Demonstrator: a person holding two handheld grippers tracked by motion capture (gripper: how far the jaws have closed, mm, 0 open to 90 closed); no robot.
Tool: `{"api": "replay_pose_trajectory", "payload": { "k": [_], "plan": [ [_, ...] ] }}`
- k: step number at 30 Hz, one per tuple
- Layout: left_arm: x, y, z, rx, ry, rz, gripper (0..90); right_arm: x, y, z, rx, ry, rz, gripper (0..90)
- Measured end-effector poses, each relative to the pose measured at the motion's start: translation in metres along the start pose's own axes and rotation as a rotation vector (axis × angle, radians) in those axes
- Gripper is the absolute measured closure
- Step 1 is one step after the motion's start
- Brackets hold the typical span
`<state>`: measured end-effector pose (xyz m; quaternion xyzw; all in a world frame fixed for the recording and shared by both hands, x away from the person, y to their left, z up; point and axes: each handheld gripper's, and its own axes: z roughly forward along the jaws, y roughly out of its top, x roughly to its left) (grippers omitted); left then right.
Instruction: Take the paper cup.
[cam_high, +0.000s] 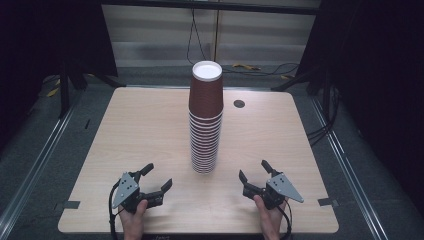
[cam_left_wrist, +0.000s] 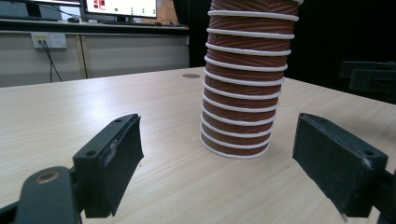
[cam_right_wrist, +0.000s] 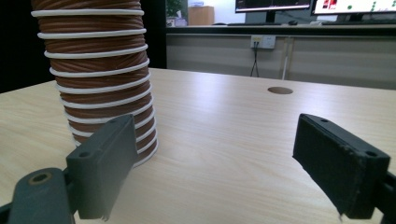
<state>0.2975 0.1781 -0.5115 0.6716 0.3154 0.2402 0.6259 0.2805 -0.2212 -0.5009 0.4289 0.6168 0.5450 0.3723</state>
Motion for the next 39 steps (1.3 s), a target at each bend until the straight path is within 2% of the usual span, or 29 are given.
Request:
{"api": "replay_pose_trajectory", "payload": {
  "k": [3,11,17,24,28,34,36,39],
  "plan": [
    [0.0,0.0,0.0,-0.01,0.001,-0.004,15.6,-0.001,0.001,0.003,0.013,0.022,0.016,13.3],
    [-0.001,0.0,0.0,-0.005,-0.004,-0.005,15.6,0.0,0.006,0.005,0.053,0.059,0.008,14.6],
    [-0.001,0.0,0.001,-0.004,-0.005,-0.009,15.6,0.0,0.015,0.005,0.045,0.099,0.016,16.5],
    [0.0,0.0,0.0,0.0,-0.004,-0.002,15.6,0.001,0.029,0.006,0.046,0.13,-0.005,19.5],
    [0.0,0.0,0.0,-0.003,-0.002,0.0,15.6,-0.001,0.037,0.009,0.064,0.174,0.014,20.6],
    [-0.001,0.0,0.001,-0.002,-0.008,-0.007,15.9,0.003,0.052,0.013,0.075,0.233,0.003,20.0],
    [0.0,0.0,0.001,-0.001,-0.01,-0.008,15.9,0.002,0.057,0.016,0.071,0.266,0.008,20.0],
    [0.0,0.0,0.0,0.001,-0.008,-0.001,15.9,0.003,0.065,0.018,0.074,0.288,0.013,19.2]
  ]
}}
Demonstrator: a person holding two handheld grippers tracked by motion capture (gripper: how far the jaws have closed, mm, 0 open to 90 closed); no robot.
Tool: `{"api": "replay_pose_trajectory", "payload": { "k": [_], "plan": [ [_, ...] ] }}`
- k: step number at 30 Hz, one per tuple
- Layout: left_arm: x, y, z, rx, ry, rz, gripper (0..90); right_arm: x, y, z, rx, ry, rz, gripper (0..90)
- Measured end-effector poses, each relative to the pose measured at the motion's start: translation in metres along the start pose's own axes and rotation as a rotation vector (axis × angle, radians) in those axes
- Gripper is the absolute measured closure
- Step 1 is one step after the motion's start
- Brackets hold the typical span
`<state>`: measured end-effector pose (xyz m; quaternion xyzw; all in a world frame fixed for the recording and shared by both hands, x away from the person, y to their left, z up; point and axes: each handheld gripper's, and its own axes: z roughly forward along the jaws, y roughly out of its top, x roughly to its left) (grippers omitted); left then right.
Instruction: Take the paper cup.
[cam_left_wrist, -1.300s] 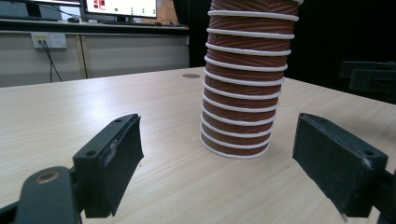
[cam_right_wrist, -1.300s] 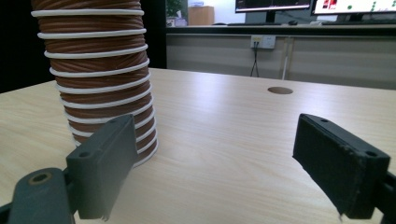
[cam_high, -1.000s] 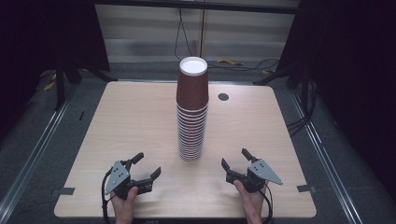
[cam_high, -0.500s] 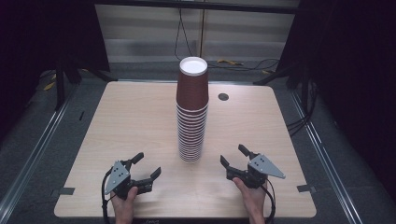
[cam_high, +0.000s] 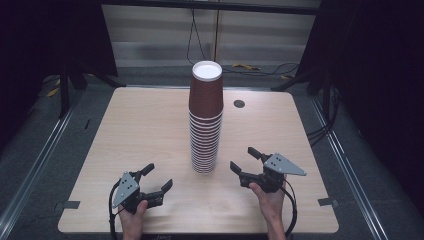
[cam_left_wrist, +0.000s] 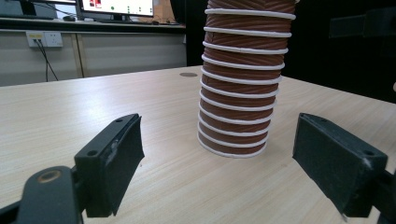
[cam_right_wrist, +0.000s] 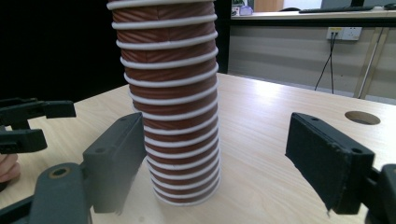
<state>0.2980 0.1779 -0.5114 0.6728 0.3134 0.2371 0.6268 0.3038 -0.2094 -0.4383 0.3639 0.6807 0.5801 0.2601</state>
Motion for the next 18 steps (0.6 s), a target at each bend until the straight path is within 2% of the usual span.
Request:
{"api": "replay_pose_trajectory", "payload": {
  "k": [7,11,17,18],
  "plan": [
    [0.0,0.0,0.0,0.002,-0.003,-0.003,15.8,0.001,0.023,0.006,0.028,0.042,0.003,18.3],
    [0.0,0.0,0.0,0.001,-0.003,-0.005,15.8,-0.003,0.037,0.006,0.035,0.127,0.018,21.2],
    [0.001,0.0,0.001,0.003,-0.011,-0.02,15.8,-0.003,0.055,0.006,0.028,0.152,0.009,20.2],
    [0.001,0.0,0.001,0.004,-0.007,-0.02,15.8,-0.003,0.064,0.007,0.029,0.16,0.003,21.1]
  ]
}}
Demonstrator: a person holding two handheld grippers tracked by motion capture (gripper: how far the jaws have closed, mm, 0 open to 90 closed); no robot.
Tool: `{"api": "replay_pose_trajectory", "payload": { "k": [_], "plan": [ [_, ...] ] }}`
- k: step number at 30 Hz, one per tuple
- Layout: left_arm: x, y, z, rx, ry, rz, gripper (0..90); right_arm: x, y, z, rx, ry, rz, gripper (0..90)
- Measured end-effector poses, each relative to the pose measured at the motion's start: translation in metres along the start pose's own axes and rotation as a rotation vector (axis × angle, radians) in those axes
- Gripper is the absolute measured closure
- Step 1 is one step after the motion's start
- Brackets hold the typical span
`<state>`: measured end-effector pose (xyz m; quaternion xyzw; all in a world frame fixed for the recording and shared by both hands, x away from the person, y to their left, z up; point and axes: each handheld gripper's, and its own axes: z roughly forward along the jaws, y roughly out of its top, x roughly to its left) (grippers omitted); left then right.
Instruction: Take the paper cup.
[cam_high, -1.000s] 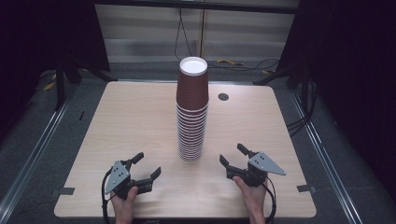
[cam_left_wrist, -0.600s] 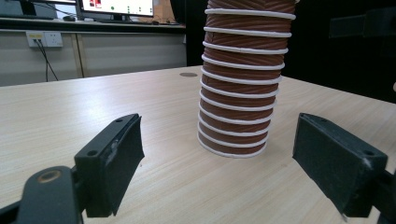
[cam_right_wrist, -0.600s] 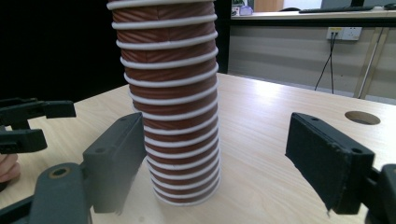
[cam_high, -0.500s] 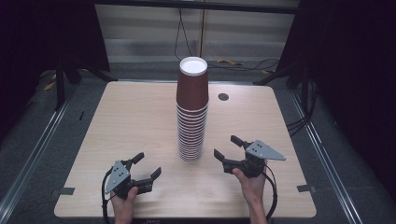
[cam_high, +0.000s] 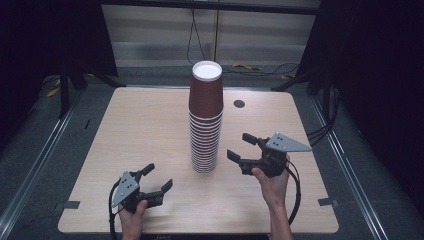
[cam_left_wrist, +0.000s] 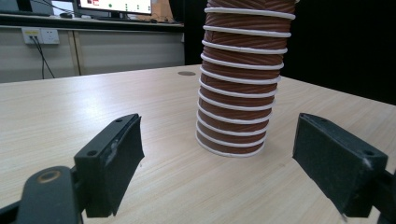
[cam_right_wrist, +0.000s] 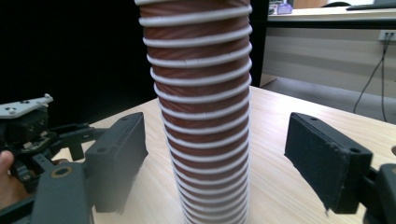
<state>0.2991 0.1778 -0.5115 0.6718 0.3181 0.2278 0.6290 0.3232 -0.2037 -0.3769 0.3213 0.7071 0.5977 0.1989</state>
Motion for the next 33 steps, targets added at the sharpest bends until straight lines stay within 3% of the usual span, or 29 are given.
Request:
{"api": "replay_pose_trajectory", "payload": {
  "k": [4,15,27,33],
  "plan": [
    [-0.001,0.0,0.0,0.002,0.0,0.006,15.9,0.003,0.009,0.002,-0.038,0.034,-0.001,24.2],
    [0.0,0.0,0.0,-0.001,0.003,0.014,15.9,0.005,0.046,0.011,0.006,0.051,-0.043,20.4],
    [-0.001,0.0,0.0,-0.005,0.002,0.009,15.9,0.001,0.081,0.009,-0.011,0.062,-0.064,19.7],
    [-0.001,0.0,-0.001,-0.006,0.0,0.01,15.9,0.005,0.098,0.013,0.001,0.091,-0.092,17.6]
  ]
}}
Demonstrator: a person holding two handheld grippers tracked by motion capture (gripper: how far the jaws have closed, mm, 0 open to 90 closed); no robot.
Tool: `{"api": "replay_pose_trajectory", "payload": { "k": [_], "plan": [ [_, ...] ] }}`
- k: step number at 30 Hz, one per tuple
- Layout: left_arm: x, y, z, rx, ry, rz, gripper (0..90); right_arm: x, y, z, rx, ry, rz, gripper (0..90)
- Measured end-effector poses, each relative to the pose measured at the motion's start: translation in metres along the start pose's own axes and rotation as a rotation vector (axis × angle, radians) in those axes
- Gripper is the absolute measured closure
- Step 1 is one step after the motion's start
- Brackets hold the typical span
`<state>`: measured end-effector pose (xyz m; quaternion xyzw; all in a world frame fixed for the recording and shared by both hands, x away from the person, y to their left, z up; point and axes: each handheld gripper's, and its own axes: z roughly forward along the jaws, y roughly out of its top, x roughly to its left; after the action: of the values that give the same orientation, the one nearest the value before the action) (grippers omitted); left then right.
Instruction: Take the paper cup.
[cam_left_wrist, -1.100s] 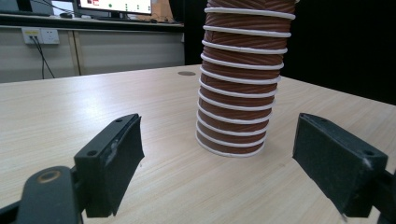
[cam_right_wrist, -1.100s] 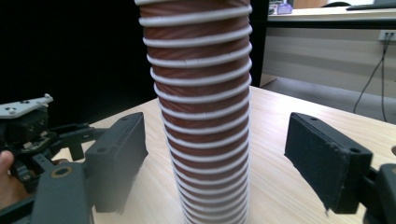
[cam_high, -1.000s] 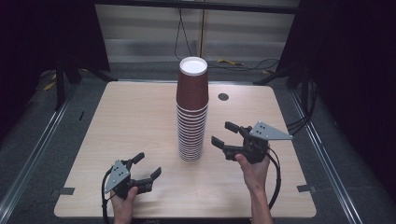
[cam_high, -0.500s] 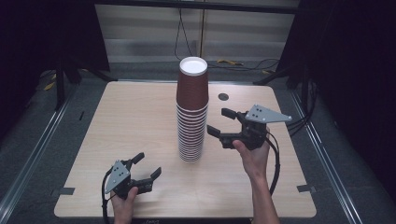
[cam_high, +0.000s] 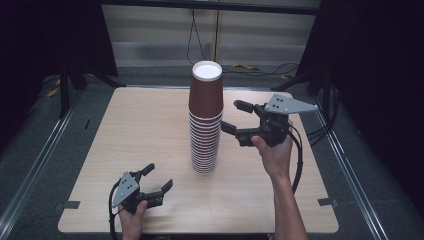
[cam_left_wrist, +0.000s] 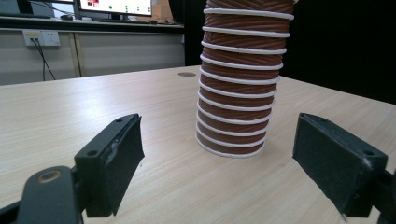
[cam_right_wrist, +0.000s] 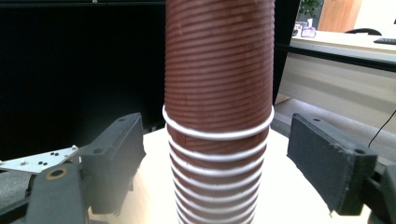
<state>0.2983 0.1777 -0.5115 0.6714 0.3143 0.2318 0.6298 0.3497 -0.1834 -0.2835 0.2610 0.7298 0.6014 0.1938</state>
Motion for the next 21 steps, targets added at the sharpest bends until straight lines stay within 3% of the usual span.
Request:
{"api": "replay_pose_trajectory", "payload": {
  "k": [10,17,19,21],
  "plan": [
    [0.0,0.0,0.0,0.0,0.001,-0.001,15.9,-0.002,0.03,0.007,0.003,-0.013,-0.023,14.5],
    [0.0,0.0,0.0,0.0,0.005,-0.003,15.9,-0.005,0.045,0.026,0.031,0.008,-0.015,13.4],
    [0.0,0.0,0.0,0.0,0.004,-0.003,15.9,-0.005,0.049,0.031,0.045,0.012,-0.022,13.8],
    [0.001,0.0,0.0,0.002,0.003,0.002,15.9,-0.003,0.053,0.033,0.024,-0.004,-0.05,16.0]
  ]
}}
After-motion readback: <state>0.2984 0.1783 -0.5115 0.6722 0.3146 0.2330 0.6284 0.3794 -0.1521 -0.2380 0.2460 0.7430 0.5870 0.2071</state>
